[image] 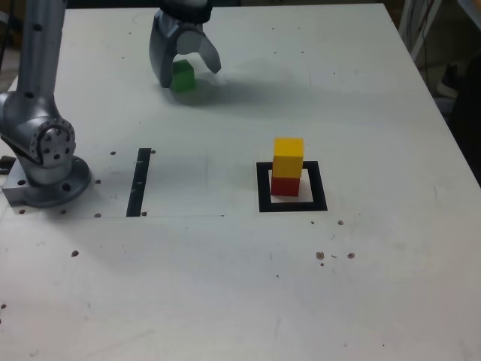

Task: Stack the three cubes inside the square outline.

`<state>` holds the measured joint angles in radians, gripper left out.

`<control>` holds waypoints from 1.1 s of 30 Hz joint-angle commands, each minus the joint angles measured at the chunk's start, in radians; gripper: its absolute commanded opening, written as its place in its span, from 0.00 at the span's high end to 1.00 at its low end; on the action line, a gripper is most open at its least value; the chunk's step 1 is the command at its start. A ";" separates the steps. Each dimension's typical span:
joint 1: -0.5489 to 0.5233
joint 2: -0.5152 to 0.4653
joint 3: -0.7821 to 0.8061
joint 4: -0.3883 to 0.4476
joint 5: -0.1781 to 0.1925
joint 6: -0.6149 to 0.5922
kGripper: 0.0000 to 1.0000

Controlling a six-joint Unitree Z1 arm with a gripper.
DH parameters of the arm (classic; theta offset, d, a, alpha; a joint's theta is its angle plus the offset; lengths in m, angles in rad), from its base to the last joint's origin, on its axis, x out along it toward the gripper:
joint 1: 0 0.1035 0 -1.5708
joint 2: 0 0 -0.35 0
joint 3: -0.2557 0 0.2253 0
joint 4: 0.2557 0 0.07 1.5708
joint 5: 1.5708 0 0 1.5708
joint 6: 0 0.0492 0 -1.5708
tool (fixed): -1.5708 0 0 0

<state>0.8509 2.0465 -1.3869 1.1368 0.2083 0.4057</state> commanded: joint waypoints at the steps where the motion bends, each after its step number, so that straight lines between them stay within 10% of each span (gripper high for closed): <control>1: 0.002 0.004 -0.006 -0.001 -0.007 -0.010 0.37; 8: 0.002 0.006 -0.008 -0.014 -0.028 -0.018 0.70; 33: 0.002 0.006 -0.017 -0.008 -0.036 -0.041 0.85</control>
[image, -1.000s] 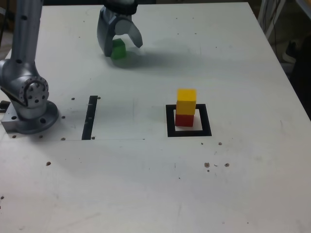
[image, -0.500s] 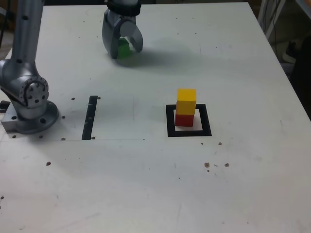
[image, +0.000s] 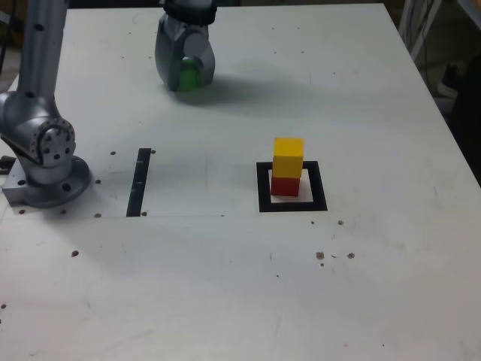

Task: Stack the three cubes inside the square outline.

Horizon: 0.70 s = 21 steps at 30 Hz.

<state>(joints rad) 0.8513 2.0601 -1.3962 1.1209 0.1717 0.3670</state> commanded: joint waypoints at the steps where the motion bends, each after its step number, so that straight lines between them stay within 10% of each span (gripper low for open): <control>1: 0.002 -0.009 -0.009 0.012 0.001 -0.002 0.85; 21: -0.278 -0.164 -0.181 0.282 -0.061 0.012 0.85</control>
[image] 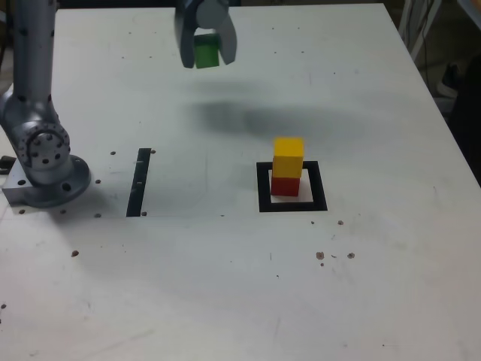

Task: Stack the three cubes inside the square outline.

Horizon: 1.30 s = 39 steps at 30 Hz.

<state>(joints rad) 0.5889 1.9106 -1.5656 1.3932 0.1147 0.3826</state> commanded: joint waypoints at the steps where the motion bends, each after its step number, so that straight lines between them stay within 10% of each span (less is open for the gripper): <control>1: -0.043 -0.023 -0.025 0.025 -0.010 -0.010 0.85; 17: -0.434 -0.026 -0.250 0.202 -0.044 -0.208 0.85; 39: -0.715 0.121 -0.313 0.221 -0.025 -0.412 0.85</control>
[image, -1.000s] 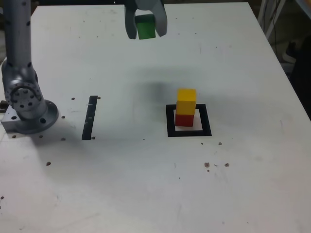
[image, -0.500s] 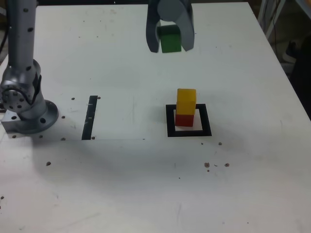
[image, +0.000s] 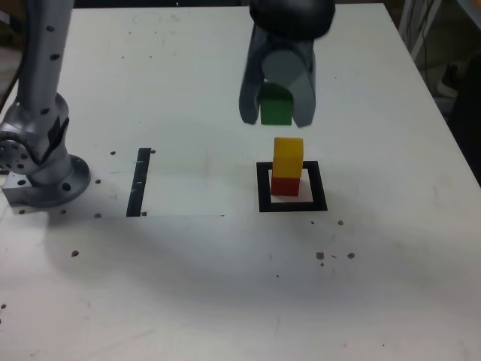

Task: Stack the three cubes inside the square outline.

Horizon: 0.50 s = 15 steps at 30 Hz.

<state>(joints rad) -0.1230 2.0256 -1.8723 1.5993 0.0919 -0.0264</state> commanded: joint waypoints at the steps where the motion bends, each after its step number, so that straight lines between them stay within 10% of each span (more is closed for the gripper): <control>1: -0.005 0.011 -0.007 0.014 -0.004 -0.004 0.85; 15: -0.006 0.050 -0.007 0.001 -0.005 -0.006 0.84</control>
<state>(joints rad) -0.1276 2.0661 -1.8753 1.5935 0.0883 -0.0304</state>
